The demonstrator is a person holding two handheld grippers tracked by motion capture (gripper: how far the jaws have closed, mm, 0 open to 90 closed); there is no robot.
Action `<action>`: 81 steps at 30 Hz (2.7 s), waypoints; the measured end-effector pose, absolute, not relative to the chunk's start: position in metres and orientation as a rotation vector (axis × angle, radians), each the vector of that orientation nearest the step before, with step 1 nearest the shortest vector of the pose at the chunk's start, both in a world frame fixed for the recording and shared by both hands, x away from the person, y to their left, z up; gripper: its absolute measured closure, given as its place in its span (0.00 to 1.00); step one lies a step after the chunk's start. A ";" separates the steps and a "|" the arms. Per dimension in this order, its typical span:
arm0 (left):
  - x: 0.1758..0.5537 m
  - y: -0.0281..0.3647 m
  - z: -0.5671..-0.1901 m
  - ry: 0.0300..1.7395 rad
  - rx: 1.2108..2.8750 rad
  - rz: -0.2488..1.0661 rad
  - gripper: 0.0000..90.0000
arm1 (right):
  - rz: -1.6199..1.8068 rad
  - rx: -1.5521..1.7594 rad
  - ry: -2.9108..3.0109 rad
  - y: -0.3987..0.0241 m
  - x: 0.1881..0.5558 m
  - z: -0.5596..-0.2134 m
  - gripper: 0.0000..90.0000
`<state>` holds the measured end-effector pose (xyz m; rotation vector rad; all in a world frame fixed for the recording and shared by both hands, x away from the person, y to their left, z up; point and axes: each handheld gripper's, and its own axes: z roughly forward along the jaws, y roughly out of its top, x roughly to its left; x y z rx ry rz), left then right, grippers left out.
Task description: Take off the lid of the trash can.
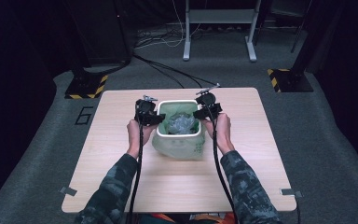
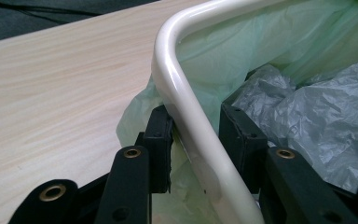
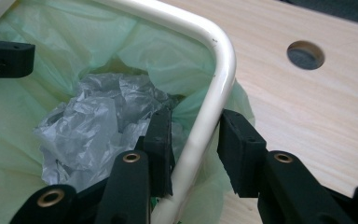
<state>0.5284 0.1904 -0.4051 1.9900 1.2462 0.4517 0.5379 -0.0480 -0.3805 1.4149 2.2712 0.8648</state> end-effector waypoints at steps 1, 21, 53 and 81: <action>0.528 0.190 -0.405 1.246 1.990 0.452 0.72 | 0.847 1.404 2.271 -0.047 0.537 -0.379 0.71; 0.520 0.195 -0.378 1.220 1.985 0.454 0.72 | 0.872 1.361 2.282 -0.046 0.528 -0.355 0.74; 0.485 0.164 -0.371 1.053 1.978 0.445 0.15 | 1.035 1.417 2.252 -0.095 0.515 -0.355 0.89; 0.446 0.193 -0.385 0.994 2.008 0.488 0.05 | 0.980 1.461 2.175 -0.128 0.504 -0.356 0.89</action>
